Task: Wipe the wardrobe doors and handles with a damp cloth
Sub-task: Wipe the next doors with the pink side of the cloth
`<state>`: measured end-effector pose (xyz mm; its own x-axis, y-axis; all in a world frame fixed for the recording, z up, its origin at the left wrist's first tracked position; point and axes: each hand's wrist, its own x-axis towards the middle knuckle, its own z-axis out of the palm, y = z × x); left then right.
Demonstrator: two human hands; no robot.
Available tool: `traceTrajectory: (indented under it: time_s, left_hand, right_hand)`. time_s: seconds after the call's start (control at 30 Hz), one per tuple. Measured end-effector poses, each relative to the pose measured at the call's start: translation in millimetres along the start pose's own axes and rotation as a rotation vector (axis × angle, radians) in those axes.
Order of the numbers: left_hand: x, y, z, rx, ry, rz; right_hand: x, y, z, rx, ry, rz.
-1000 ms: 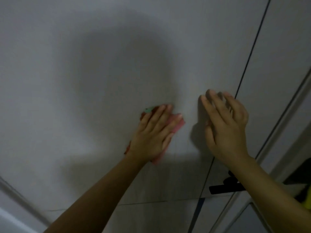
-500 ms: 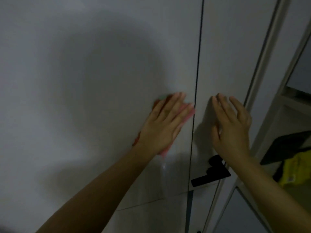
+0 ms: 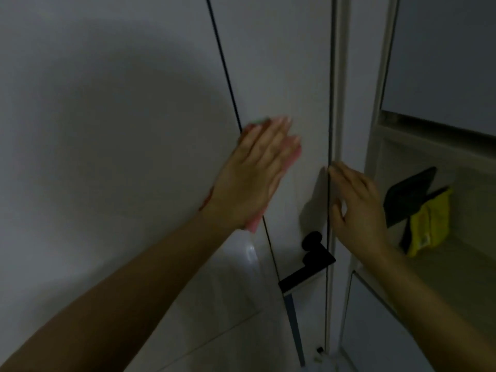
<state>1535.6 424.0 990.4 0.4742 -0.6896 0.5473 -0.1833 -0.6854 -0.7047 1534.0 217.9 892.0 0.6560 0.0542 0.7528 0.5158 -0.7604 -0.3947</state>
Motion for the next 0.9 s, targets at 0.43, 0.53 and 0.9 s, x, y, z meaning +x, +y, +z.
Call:
traceTrajectory:
  time_s: [0.43,0.53,0.9]
  left_hand:
    - [38,26,9,-0.003,-0.087,0.151]
    - [60,27,8,0.022,0.022,0.085]
    - [13,67,25,0.206,-0.284,0.495]
  right_hand:
    - [-45,5,13,0.14,-0.037,0.135]
    - [-58,3,24,0.124,-0.052,0.169]
    - [-105,9,56,0.253,-0.141,0.305]
